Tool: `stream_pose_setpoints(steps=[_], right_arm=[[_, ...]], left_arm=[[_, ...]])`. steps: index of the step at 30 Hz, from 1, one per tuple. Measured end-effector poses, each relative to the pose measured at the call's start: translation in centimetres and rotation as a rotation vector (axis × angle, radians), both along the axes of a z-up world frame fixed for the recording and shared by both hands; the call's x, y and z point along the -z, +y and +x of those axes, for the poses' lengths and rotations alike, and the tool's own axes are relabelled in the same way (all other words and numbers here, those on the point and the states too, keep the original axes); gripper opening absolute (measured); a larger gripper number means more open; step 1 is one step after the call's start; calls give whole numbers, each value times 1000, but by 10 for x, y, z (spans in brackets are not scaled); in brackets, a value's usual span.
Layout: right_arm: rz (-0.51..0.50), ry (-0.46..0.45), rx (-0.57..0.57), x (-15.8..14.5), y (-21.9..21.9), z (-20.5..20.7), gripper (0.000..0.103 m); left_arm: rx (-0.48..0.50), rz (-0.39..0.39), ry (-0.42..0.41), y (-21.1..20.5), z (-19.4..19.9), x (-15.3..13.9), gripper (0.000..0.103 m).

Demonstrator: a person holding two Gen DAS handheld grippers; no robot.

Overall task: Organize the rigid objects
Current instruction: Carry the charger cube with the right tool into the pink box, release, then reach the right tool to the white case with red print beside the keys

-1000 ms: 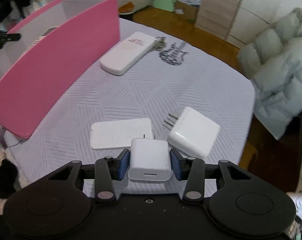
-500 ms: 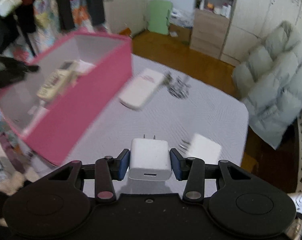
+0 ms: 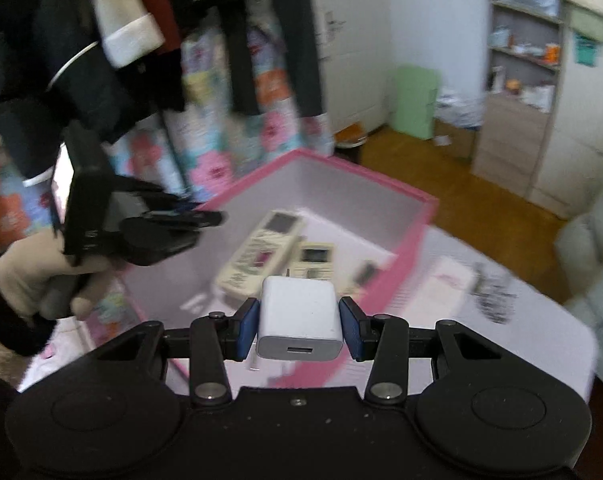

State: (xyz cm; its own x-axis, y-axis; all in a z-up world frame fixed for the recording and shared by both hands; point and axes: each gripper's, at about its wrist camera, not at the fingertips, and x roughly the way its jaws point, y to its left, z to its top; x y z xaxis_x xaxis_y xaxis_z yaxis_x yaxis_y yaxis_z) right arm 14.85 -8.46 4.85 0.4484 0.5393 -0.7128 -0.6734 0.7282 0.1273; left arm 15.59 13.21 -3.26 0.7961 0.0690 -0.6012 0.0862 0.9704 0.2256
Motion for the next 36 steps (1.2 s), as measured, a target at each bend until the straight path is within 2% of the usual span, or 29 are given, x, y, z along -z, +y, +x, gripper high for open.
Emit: stream_pose_setpoints(steps=[5,11,13,15,17,19,21,24,28,30,32,36], right_arm=[[-80,87,-107,22,45,13,49],[-45,272,-183,51,79,39,49],[-43,331,-157,65,88,49,49],[-64,364,-121,78,94,56,49],[-47,414,-88,87,94,61,49],[-26,463,-88,93,92,61,50],[14,464,-98,88,86,57,50],[65,390,-81,67,64,46,50],[155,283,-15,32,13,31,50],[245,242,12,19,-19,29,51],[328,235,92,15,-52,30,51],[363,252,243,26,-96,50,51]], left_arm=[[-3,11,2,-2,1,1,8],[-2,-15,1,1,1,0,7],[-6,-12,3,1,2,0,7],[-13,28,4,-4,2,1,7],[-6,68,-8,-9,0,2,7],[-6,70,-13,-9,0,1,7],[-7,52,-14,-7,0,1,7],[-9,48,-17,-6,-1,1,7],[-5,63,-22,-8,-1,1,7],[-1,64,-20,-8,-2,1,8],[-4,61,-13,-8,-1,1,7],[-6,57,-12,-9,-1,1,7]])
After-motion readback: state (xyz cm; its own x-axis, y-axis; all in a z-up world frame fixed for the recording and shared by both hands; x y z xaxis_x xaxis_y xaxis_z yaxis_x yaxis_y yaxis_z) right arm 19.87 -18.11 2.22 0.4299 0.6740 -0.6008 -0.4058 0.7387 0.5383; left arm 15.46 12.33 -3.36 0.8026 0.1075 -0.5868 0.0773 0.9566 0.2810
